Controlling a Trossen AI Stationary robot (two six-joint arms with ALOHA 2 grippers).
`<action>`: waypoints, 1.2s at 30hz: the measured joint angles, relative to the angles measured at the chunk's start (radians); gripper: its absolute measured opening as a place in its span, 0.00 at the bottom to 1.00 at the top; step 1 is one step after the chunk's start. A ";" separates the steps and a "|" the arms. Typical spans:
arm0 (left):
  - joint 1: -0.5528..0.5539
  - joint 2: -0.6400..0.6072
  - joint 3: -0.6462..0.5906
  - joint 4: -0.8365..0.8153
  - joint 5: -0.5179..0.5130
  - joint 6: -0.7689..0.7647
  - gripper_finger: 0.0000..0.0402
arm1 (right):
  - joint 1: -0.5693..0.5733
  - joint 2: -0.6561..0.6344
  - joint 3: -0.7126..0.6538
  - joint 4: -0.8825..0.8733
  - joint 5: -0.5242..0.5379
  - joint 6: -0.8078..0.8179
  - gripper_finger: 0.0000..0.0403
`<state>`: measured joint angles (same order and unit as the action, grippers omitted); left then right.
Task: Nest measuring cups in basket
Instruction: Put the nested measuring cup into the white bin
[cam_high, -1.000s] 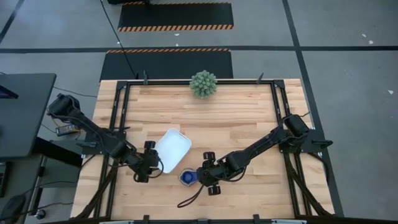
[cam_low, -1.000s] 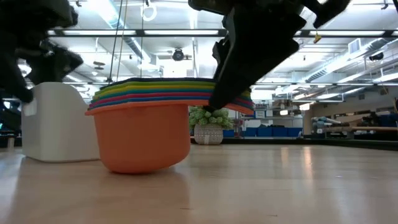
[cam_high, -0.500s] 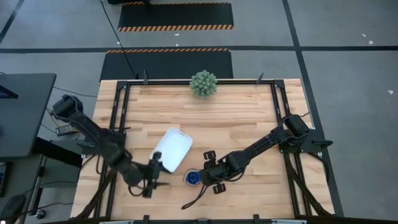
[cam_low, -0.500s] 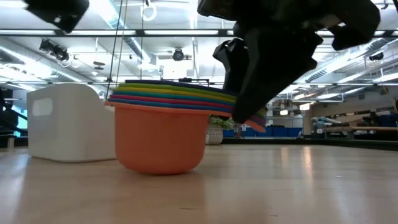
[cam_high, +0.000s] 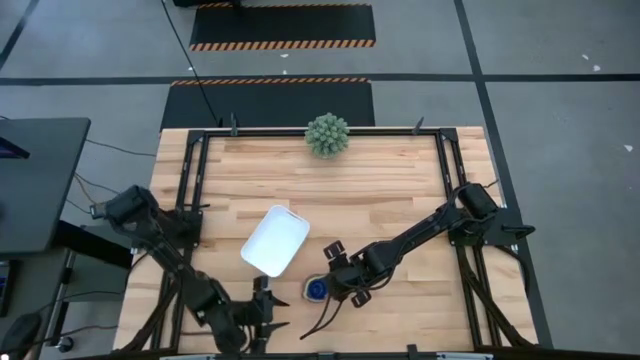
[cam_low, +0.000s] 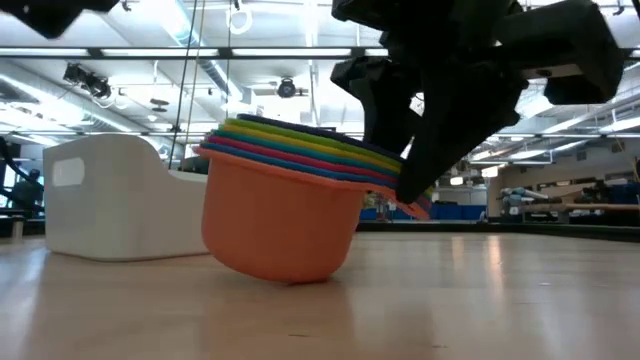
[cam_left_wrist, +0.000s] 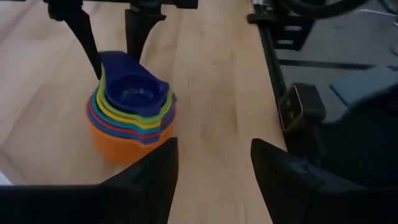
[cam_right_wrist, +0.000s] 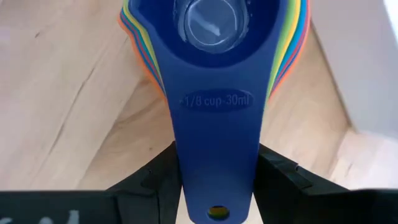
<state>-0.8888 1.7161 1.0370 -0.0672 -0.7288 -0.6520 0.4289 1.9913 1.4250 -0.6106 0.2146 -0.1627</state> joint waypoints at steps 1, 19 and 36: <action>-0.001 0.016 0.031 -0.035 -0.011 -0.029 0.52 | -0.005 -0.005 0.000 -0.002 0.000 -0.019 0.43; -0.011 0.167 0.169 -0.222 -0.095 -0.303 0.52 | -0.137 -0.054 0.000 -0.048 -0.167 -0.180 0.43; -0.007 0.176 0.171 -0.235 -0.083 -0.340 0.52 | -0.162 -0.054 0.000 0.001 -0.173 -0.215 0.62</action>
<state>-0.8956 1.8917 1.2078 -0.3018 -0.8116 -0.9923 0.2666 1.9377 1.4246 -0.6096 0.0412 -0.3775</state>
